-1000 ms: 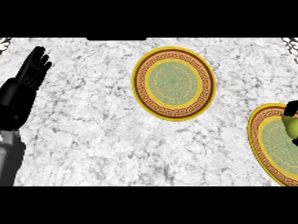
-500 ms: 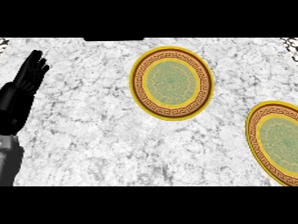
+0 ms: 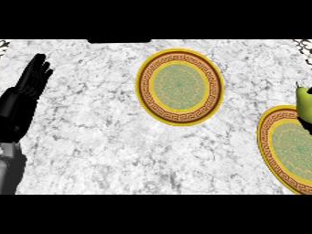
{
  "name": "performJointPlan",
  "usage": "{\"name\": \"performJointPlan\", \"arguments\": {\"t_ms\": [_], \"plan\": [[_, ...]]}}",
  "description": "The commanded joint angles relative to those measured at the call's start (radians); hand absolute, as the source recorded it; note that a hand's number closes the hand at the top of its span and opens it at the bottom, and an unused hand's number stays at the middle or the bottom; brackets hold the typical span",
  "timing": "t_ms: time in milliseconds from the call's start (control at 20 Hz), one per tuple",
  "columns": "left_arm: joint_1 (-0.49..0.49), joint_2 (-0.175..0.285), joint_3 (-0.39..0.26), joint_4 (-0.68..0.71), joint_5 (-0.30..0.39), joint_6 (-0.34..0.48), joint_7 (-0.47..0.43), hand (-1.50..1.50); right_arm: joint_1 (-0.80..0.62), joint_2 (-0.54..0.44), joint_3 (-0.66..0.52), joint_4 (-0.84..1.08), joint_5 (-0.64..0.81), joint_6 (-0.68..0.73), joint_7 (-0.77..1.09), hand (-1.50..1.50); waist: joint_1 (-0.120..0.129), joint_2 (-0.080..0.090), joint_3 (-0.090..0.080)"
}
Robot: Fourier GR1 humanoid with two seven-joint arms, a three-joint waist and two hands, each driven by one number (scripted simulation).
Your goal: Pick the pear from the plate and place it in the plate
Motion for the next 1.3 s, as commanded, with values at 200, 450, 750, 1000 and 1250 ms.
{"name": "performJointPlan", "arguments": {"t_ms": [200, 450, 750, 1000, 1250], "plan": [[-0.039, -0.004, 0.001, -0.001, -0.001, -0.015, 0.024, 0.0, -0.064, 0.084, 0.056, -0.307, -0.061, 0.109, 0.199, 1.5, 0.023, 0.006, 0.001], [-0.044, -0.022, -0.008, -0.03, -0.009, -0.013, 0.049, 0.0, -0.259, 0.175, 0.118, -0.234, -0.025, 0.154, 0.342, 1.5, 0.033, 0.009, 0.001], [-0.011, -0.051, -0.026, -0.03, -0.04, -0.001, 0.023, 0.0, -0.385, 0.368, 0.221, -0.037, 0.082, 0.046, 0.35, 1.5, 0.038, 0.011, 0.001], [-0.085, -0.014, 0.012, 0.0, 0.006, -0.052, 0.042, 0.0, -0.595, 0.444, 0.188, 0.291, 0.114, 0.005, 0.288, 1.5, 0.044, 0.014, 0.002], [-0.065, -0.029, 0.005, -0.042, -0.008, -0.034, 0.077, 0.0, -0.679, 0.531, 0.21, 0.529, 0.214, -0.097, 0.26, 1.5, 0.049, 0.015, 0.002]]}}
